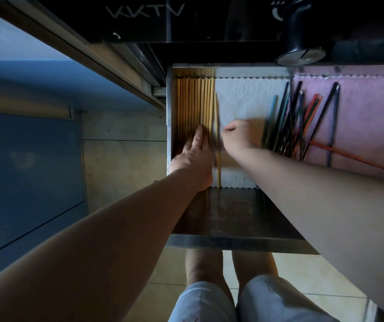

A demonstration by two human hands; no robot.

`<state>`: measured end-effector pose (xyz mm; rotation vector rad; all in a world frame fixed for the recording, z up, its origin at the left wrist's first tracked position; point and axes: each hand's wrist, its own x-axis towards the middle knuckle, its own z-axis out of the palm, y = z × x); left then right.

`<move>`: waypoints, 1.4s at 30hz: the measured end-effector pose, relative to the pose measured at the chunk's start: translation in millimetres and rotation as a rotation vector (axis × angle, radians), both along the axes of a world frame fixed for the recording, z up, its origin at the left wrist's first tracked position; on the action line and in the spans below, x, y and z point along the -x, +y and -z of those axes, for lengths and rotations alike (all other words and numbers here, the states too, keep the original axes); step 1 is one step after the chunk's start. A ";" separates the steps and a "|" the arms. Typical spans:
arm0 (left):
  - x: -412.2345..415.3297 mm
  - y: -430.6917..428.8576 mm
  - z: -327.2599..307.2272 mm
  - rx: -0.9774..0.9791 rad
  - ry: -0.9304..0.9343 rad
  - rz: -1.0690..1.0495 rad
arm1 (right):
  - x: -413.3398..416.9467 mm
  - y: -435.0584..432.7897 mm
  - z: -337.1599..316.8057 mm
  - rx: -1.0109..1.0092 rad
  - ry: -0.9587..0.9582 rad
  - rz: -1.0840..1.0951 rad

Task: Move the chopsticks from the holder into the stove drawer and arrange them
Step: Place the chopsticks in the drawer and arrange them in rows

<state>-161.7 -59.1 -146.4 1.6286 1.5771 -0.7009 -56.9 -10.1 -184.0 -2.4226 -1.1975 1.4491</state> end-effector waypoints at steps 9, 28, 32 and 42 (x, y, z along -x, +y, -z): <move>1.2 1.0 6.0 0.042 0.005 0.043 | 9.2 -10.5 -9.3 0.067 0.049 -0.025; -60.8 0.4 -21.0 -0.072 -0.187 -0.072 | -125.5 -26.9 -29.7 0.035 0.013 0.061; -97.4 5.4 -14.7 -0.025 -0.246 -0.256 | -163.8 -31.0 -34.0 0.018 -0.050 0.032; -167.8 21.9 4.4 -0.090 -0.175 -0.407 | -226.0 -34.9 -20.5 0.040 -0.046 -0.027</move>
